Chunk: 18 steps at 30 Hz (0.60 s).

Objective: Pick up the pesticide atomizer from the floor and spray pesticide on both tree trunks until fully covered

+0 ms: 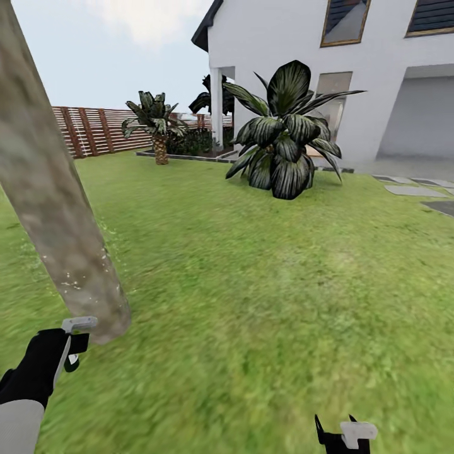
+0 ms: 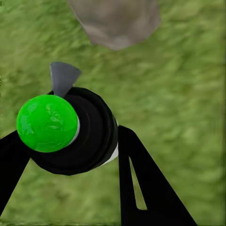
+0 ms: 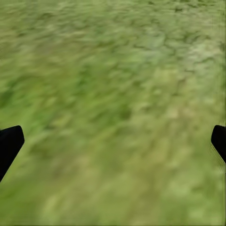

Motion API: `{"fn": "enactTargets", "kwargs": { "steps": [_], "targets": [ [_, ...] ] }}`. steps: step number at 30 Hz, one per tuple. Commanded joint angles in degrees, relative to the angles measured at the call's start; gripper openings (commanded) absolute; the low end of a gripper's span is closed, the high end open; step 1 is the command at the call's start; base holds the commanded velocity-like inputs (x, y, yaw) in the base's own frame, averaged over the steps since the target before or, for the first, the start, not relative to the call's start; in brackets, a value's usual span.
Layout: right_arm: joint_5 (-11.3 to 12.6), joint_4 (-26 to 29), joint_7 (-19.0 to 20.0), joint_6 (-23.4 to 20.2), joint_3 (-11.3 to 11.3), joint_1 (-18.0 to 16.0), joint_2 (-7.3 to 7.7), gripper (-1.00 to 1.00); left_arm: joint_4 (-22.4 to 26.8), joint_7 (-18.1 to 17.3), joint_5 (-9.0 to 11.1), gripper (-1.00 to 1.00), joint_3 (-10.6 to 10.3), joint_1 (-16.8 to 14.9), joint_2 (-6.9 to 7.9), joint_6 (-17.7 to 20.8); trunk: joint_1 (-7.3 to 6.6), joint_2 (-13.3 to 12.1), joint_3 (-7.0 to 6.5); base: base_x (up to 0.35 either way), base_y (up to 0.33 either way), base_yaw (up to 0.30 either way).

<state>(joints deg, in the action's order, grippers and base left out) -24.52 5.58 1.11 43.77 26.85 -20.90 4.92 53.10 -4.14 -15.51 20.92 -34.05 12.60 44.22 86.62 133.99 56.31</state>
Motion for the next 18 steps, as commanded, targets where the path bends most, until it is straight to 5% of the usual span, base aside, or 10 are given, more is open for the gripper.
{"fn": "enactTargets", "kwargs": {
  "steps": [1,12,18],
  "targets": [
    [-0.44,-0.04,0.12,0.18,0.49,-0.02,0.0,1.0,0.07,-0.43,-0.58,-1.0,0.09,-0.05,-0.03,0.25,0.0,0.02,0.05,0.096,-0.263,0.261],
    [-0.44,-0.04,0.1,0.18,0.49,-0.02,0.0,1.0,0.07,-0.43,-0.65,-1.0,0.16,-0.05,-0.03,0.26,0.0,0.02,0.05,0.118,-0.263,0.275],
    [-0.44,-0.04,0.12,0.18,0.49,-0.04,0.0,1.0,0.07,-0.43,-0.55,-1.0,0.12,-0.06,-0.03,0.26,0.0,0.02,0.05,0.16,-0.26,0.06]
  ]
}}
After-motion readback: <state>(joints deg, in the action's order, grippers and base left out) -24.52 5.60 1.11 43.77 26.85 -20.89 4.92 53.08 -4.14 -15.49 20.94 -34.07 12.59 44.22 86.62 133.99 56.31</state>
